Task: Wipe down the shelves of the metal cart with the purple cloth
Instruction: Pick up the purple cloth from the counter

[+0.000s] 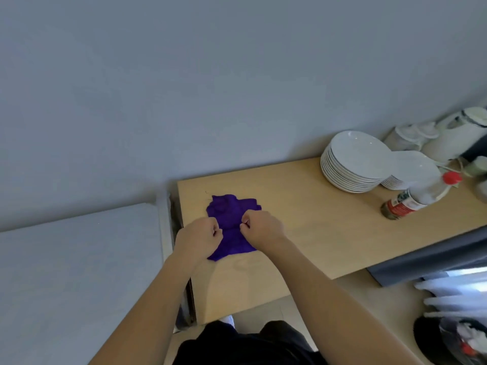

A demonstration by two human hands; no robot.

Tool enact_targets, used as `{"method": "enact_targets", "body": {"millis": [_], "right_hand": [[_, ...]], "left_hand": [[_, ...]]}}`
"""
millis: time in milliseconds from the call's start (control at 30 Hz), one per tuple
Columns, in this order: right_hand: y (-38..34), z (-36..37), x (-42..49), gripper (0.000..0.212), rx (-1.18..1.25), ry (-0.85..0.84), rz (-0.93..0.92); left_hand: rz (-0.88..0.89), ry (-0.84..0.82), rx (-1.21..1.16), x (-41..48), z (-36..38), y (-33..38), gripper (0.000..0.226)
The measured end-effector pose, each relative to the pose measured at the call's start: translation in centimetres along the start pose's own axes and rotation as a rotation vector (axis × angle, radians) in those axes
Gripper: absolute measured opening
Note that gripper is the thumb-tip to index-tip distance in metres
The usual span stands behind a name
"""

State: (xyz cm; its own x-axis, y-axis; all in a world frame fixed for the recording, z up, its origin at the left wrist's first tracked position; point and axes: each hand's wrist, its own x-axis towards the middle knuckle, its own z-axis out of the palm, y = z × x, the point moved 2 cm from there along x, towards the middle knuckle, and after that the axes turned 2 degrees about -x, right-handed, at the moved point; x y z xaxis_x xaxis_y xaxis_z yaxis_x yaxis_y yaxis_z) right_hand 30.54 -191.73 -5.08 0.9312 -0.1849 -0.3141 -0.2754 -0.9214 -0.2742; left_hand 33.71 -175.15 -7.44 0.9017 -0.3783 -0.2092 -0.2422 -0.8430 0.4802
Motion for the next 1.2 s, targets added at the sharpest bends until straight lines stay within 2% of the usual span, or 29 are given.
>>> {"method": "enact_targets", "body": {"millis": [167,233,333,400,467,633,800,967,1200], "right_hand": [[-0.8,1.7,3.4,0.036,-0.022,-0.035,-0.077],[-0.7,2.6,4.4,0.051,-0.036,-0.057,-0.098],[0.2,4.7,5.1,0.083,-0.117,-0.179,-0.103],[1.1,5.7,5.3,0.09,-0.176,-0.182,-0.122],[1.8,5.9,5.4,0.084,-0.183,-0.147,-0.158],[4.8,5.6,4.3,0.048,-0.147,-0.13,-0.219],[8.7,4.1,2.9,0.041,0.003,-0.155,-0.229],[10.7,2.0,2.1,0.037,0.117,-0.108,-0.311],[12.3,-0.1,2.5,0.045,0.069,0.067,-0.305]], "left_hand": [[-0.06,0.03,-0.045,0.5,0.8,-1.0,0.015],[-0.065,0.032,-0.05,0.4,1.2,-1.2,0.017],[-0.094,0.004,-0.085,0.3,2.0,-1.4,0.027],[-0.132,-0.001,-0.103,0.1,2.8,-1.5,0.035],[-0.158,-0.001,-0.113,-0.1,3.4,-1.3,0.04],[-0.152,-0.017,-0.06,0.6,5.2,1.6,0.048],[-0.13,-0.099,0.008,1.8,7.8,5.8,0.064],[-0.067,-0.068,0.048,2.5,9.5,9.0,0.028],[-0.03,0.022,-0.032,3.7,8.7,11.4,0.02]]}}
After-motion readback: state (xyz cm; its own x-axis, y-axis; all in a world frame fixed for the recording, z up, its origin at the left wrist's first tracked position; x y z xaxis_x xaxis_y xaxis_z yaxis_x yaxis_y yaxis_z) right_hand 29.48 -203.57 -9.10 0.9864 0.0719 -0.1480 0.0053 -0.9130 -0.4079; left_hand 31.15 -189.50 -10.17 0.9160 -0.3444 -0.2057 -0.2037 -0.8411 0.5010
